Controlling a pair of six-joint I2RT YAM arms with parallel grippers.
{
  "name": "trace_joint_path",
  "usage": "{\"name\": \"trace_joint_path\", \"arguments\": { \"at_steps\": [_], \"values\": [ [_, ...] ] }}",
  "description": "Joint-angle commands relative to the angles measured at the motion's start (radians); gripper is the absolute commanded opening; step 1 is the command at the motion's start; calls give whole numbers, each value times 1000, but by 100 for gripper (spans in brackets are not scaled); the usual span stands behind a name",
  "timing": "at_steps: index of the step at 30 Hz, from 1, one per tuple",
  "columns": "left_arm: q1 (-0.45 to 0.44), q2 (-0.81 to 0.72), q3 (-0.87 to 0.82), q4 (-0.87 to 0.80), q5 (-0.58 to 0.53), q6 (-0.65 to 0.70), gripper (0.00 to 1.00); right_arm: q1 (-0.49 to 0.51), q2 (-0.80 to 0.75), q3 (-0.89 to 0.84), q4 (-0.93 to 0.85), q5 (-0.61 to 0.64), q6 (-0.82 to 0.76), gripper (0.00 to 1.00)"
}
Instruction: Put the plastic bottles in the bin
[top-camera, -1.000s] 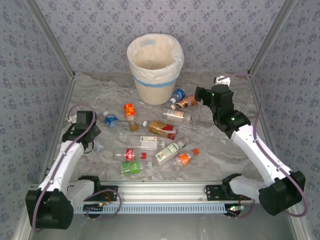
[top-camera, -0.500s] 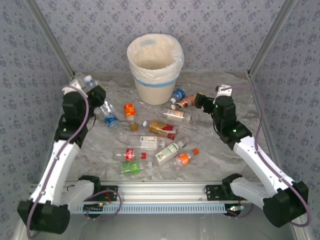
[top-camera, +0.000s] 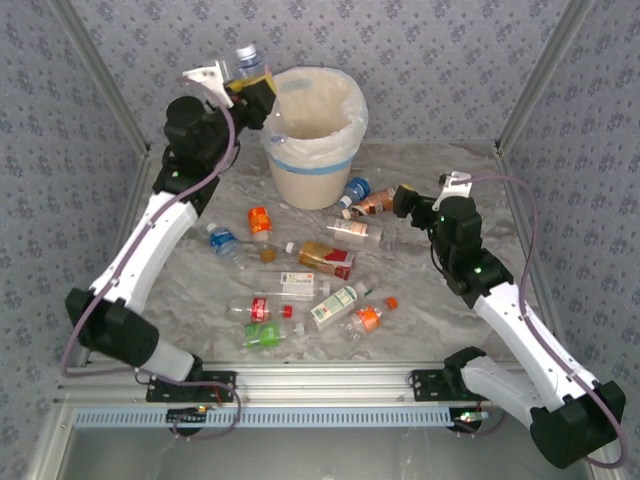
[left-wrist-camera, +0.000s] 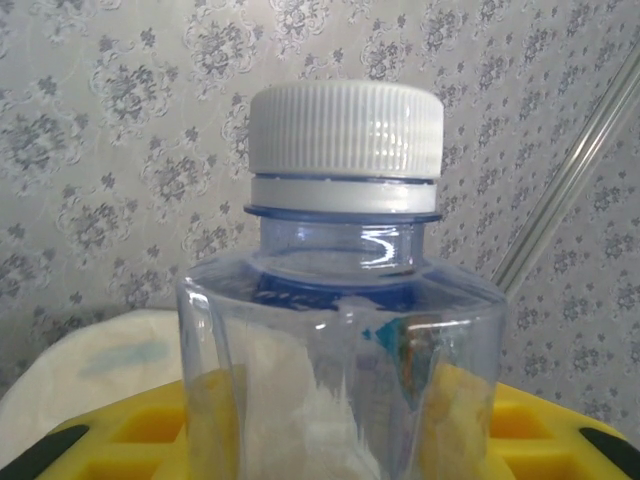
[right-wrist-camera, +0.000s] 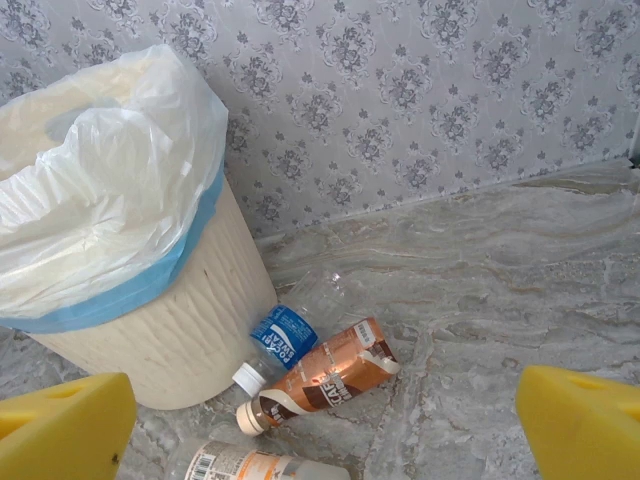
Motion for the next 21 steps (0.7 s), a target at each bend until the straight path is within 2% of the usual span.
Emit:
{"name": "trace_joint_path", "arguments": {
  "at_steps": [1,4,6,16,18,19,21],
  "values": [
    [-1,104,109,53,-48,30,0,-5,-29,-13,-34,-4,24,100],
    [-1,217,215,29,-95,20,0,-5,-43,-20,-44,-3,42,100],
    [-1,295,307,-44,-108,18,0,-5,-53,-26,-49,-7,55,100],
    [-12,617,760,-671,-135,20,2,-6,-92,-32,-115,26,58,100],
    [-16,691,897,-820,-134,30,11,-6,-92,-32,-123,29,56,100],
    [-18,722,957,-874,-134,36,21,-6,-92,-31,-126,28,54,100],
    [-21,781,1093,-993,-135,52,50,-6,-90,-30,-128,25,52,100]
  ]
}}
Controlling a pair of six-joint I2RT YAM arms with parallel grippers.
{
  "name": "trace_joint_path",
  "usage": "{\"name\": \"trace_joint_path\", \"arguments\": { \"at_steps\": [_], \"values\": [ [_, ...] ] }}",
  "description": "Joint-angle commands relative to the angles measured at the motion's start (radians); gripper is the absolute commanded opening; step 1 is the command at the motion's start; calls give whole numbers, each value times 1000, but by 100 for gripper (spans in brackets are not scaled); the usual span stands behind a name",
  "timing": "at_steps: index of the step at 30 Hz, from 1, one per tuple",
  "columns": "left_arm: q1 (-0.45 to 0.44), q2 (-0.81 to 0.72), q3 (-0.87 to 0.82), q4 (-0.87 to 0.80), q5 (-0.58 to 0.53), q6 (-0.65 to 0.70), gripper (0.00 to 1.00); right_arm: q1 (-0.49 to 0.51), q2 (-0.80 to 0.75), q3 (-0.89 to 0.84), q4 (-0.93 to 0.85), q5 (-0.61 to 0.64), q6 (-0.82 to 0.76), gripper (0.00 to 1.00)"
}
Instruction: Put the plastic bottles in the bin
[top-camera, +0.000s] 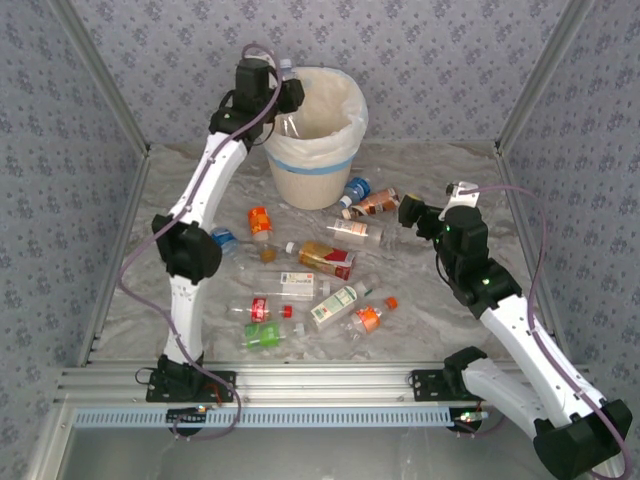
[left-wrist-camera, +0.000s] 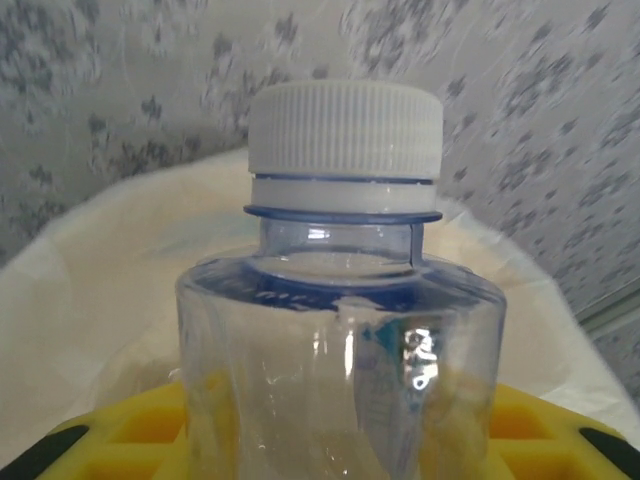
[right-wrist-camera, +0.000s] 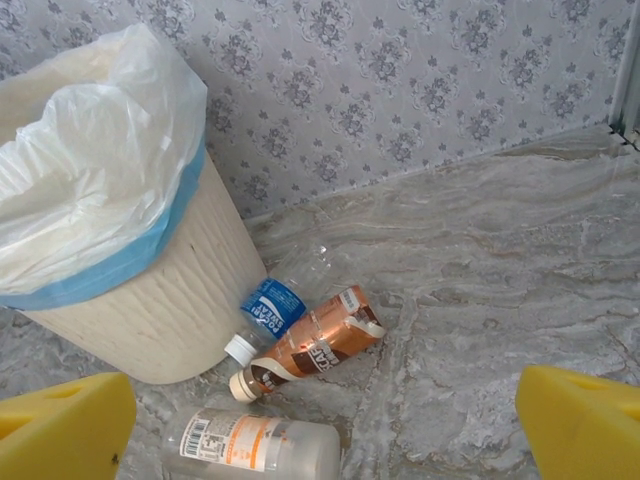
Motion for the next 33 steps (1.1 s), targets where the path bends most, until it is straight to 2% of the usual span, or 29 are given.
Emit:
{"name": "trace_joint_path", "arguments": {
  "at_steps": [1,4,9,13,16,22,27,30,33],
  "values": [
    [-13,57,192,-286,-13,36,59,-5,-9,-5,-25,18,5,100],
    [-18,60,260,-340,10,50,75,-6,2,0,-39,17,-9,100],
    [-32,-16,223,-355,31,64,99,-6,30,14,-75,-8,-43,100],
    [-44,-108,114,-316,40,84,99,-6,56,19,-120,-31,-57,100],
    [-53,-205,-41,-240,47,89,99,-6,70,17,-155,-52,-50,100],
    [-63,-459,-457,-9,67,31,99,-7,76,0,-162,-55,-52,100],
    [-76,-696,-843,142,23,-81,99,-6,85,-11,-121,-60,-53,100],
    [-83,-809,-988,155,-3,-139,99,-7,103,-13,-96,-73,-66,100],
    [-93,-906,-1090,114,-35,-166,99,-6,123,-18,-70,-138,-143,100]
  ]
}}
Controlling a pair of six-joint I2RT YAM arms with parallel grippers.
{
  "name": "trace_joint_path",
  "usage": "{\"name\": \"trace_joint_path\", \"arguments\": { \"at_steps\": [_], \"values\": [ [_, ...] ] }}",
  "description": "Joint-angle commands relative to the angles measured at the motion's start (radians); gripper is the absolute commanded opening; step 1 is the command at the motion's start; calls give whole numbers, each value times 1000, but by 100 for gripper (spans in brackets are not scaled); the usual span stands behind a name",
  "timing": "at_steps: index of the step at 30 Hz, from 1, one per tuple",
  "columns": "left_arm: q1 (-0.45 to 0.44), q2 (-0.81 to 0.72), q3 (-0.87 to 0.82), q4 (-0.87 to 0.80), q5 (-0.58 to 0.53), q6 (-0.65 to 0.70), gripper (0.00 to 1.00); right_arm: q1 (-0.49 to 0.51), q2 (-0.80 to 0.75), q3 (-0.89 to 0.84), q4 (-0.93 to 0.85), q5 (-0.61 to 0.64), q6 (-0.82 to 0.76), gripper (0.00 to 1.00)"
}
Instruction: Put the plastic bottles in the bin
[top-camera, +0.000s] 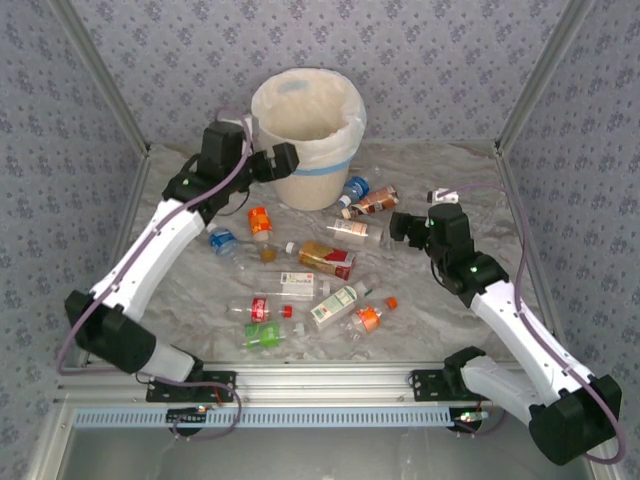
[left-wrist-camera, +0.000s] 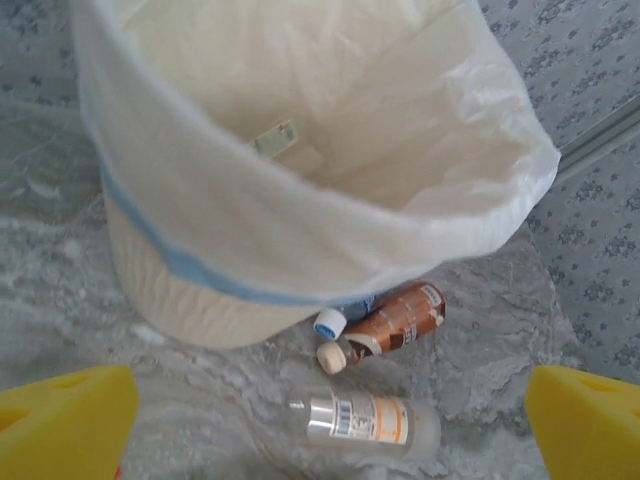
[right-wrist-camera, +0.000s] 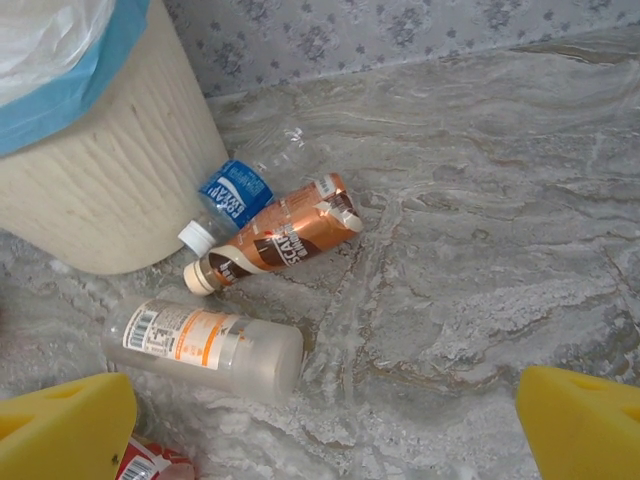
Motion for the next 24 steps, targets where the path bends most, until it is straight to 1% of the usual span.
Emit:
{"name": "trace_joint_path", "arguments": {
  "at_steps": [1,3,6,9,11,13,16,17,19,20,24],
  "values": [
    [-8,-112,-78,17,-56,-64,99,-2,18,-17,46,-102,-120,100],
    [-8,-174,-128,-32,-105,-67,99,10,29,-12,30,-174,-218,100],
    [-5,-268,-206,-82,-185,-73,100,40,48,16,-46,-280,-326,100],
    [3,-356,-287,-94,-251,-82,99,104,71,28,-153,-370,-425,99],
    [17,-402,-335,-94,-292,-95,99,162,100,46,-261,-429,-529,98],
    [45,-444,-379,-87,-314,-113,100,247,140,77,-388,-402,-644,98],
    [94,-487,-435,-67,-307,-144,99,313,197,121,-528,-404,-767,99],
    [108,-495,-445,-63,-302,-147,100,321,210,126,-554,-410,-797,99],
    [134,-510,-461,-64,-296,-149,99,336,231,118,-612,-442,-904,90],
    [143,-516,-467,-66,-298,-150,100,348,235,109,-628,-438,-947,88],
    [175,-536,-495,-74,-306,-153,99,398,250,70,-656,-378,-1100,88]
  ]
}}
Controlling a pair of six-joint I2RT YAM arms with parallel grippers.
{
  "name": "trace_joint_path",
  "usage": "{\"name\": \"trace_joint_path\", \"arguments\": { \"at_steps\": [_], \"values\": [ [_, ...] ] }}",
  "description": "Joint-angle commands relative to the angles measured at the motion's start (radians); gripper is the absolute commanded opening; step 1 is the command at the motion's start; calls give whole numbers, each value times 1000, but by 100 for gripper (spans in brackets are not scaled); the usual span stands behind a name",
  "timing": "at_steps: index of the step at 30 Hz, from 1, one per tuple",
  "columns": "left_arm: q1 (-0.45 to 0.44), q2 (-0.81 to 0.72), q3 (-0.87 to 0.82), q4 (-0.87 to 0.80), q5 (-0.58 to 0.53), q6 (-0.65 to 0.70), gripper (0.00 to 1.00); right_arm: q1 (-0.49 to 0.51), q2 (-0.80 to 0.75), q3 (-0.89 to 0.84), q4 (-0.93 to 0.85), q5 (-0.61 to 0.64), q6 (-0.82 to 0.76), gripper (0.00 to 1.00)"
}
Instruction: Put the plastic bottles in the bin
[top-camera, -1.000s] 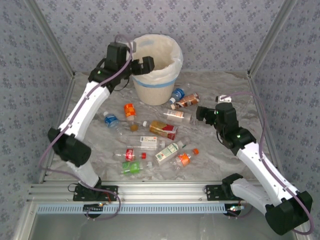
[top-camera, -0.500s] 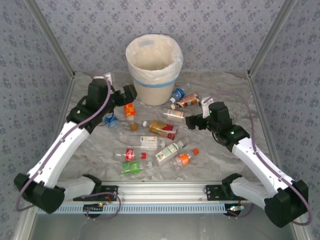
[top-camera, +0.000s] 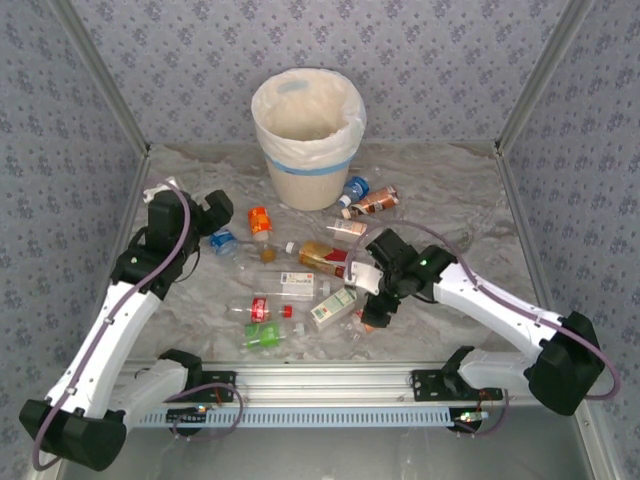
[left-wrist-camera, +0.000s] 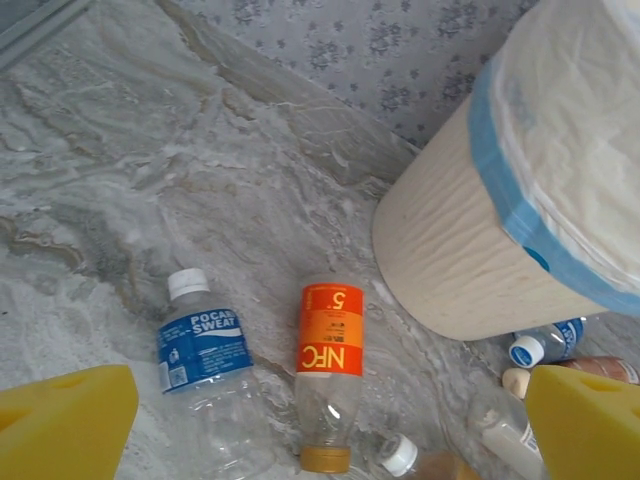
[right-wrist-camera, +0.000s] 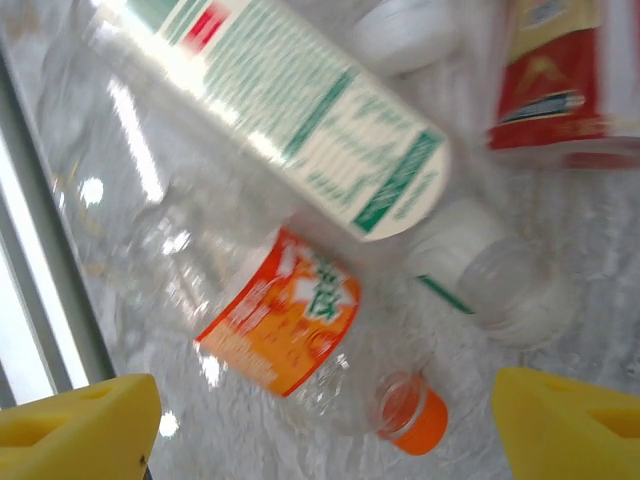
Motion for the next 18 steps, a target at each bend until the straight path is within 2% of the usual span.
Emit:
{"name": "trace_joint_path", "arguments": {
  "at_steps": [1,10,18],
  "values": [
    [23,-35,-22,2,-22,-17,99,43,12,-23,-107,23,-217,88],
    [67,-49,-62,-1,-14,-29,100,130,56,-116,68,87,-418,84],
    [85,-48,-68,0,-14,-26,99,155,62,-198,238,100,-494,81]
  ]
}}
